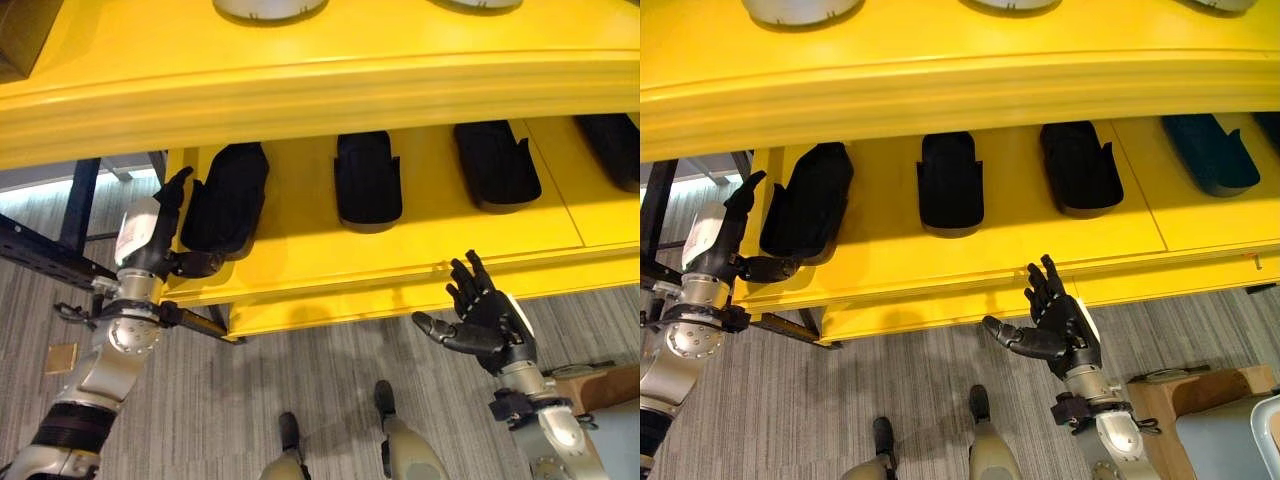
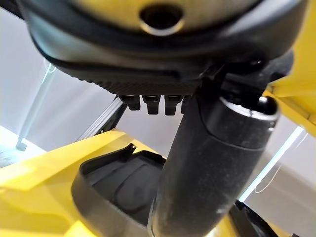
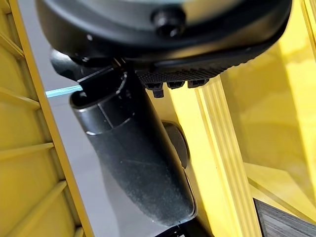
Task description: Move parts from the plastic box to the shelf.
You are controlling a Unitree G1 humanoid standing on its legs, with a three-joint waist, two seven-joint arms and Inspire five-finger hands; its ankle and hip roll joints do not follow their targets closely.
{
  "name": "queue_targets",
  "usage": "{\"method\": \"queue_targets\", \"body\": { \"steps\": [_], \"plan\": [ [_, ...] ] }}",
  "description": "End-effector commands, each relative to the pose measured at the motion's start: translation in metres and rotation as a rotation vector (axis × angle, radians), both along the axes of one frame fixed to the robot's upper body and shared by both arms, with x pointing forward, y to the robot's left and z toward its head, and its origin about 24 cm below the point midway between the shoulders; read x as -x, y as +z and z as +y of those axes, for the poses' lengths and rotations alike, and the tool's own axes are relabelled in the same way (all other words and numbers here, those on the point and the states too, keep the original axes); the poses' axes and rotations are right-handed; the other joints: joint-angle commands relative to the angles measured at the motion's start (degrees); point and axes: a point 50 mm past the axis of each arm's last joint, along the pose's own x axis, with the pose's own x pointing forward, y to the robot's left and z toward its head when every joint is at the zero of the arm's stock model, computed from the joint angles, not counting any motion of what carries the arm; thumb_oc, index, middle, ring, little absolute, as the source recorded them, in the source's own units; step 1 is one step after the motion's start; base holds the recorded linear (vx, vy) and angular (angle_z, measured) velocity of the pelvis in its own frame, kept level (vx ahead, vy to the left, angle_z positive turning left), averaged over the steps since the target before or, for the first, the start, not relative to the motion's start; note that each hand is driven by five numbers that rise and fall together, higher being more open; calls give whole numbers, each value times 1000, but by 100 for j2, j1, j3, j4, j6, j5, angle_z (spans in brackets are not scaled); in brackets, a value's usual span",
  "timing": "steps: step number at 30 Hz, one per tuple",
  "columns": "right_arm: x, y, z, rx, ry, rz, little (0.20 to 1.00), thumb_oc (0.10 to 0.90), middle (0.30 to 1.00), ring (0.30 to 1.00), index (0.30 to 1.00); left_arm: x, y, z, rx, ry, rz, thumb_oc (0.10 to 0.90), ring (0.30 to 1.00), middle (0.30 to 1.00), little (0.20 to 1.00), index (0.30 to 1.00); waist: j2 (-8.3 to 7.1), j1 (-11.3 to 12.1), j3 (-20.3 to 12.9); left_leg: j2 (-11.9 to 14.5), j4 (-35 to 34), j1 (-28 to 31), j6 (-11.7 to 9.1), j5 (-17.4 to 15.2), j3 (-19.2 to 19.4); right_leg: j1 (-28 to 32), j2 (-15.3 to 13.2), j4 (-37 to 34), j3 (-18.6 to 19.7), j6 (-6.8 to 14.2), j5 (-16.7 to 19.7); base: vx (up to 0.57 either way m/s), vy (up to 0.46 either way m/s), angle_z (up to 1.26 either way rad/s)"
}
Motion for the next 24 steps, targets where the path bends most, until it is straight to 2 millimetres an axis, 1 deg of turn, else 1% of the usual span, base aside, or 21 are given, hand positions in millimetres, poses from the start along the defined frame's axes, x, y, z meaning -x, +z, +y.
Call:
{"method": "queue_targets", "body": {
  "steps": [1, 7, 10, 14, 18, 20, 24],
  "plan": [
    [-5, 46, -11, -20, -14, -269, 1000, 900, 1000, 1000, 1000, -6, 59, 16, -142, 24, -197, 900, 1000, 1000, 1000, 1000, -175, -110, -238, 279, 512, -167, -68, -183, -14, 441, -230, 254, -146, 104, -739, 0, 0, 0],
    [-6, 50, -11, -18, -12, -287, 1000, 900, 1000, 1000, 1000, -17, 64, 6, -211, -4, -202, 900, 1000, 1000, 1000, 1000, -195, -122, -171, 277, 550, -227, -73, -173, -21, 399, -229, 272, -165, 106, -733, -3, 2, 2],
    [-6, 51, -10, -18, -8, -293, 1000, 900, 1000, 1000, 1000, -27, 68, -3, -268, -19, -199, 900, 1000, 1000, 1000, 1000, -228, -151, -104, 286, 582, -306, -74, -167, -32, 324, -220, 288, -150, 113, -714, -3, 2, 2],
    [-6, 53, -11, -15, -11, -302, 1000, 900, 1000, 1000, 1000, -31, 68, -6, -343, -20, -193, 900, 1000, 1000, 1000, 1000, -255, -174, -64, 300, 618, -362, -81, -170, -23, 277, -216, 300, -125, 112, -708, 0, 0, 0],
    [-6, 54, -11, -15, -15, -308, 1000, 900, 1000, 1000, 1000, -36, 69, -11, -382, -24, -197, 900, 1000, 1000, 1000, 1000, -270, -190, -21, 305, 635, -399, -84, -172, -26, 237, -219, 310, -121, 113, -704, 0, 0, 0],
    [-6, 55, -10, -14, -13, -315, 1000, 900, 1000, 1000, 1000, -40, 70, -17, -414, -33, -206, 900, 1000, 1000, 1000, 1000, -274, -209, 12, 312, 639, -425, -83, -166, -25, 202, -217, 320, -114, 112, -701, 0, 0, 0],
    [-6, 56, -11, -12, -16, -317, 1000, 900, 1000, 1000, 1000, -41, 69, -18, -417, -34, -202, 900, 1000, 1000, 1000, 1000, -275, -212, 23, 310, 636, -430, -82, -164, -25, 187, -218, 326, -107, 113, -702, 0, 0, 0]
  ]
}}
